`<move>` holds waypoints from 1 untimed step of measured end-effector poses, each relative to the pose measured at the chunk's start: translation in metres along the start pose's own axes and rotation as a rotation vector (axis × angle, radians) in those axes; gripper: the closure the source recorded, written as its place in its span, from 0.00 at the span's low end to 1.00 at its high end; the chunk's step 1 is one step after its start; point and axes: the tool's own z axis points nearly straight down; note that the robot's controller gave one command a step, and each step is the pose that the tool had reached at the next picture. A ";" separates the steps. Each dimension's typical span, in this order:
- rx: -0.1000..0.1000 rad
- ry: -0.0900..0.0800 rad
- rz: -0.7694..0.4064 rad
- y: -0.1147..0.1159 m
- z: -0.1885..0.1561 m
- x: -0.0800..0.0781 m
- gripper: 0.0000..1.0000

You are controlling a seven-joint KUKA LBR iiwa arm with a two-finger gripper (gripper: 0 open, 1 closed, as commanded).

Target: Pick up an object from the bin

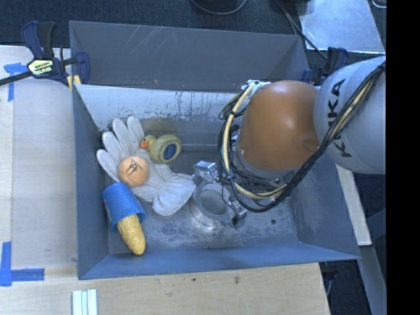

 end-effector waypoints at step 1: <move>0.001 -0.004 0.149 0.000 0.011 -0.019 0.00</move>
Offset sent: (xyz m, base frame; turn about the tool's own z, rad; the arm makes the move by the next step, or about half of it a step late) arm 0.0381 0.0175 -0.0382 -0.2664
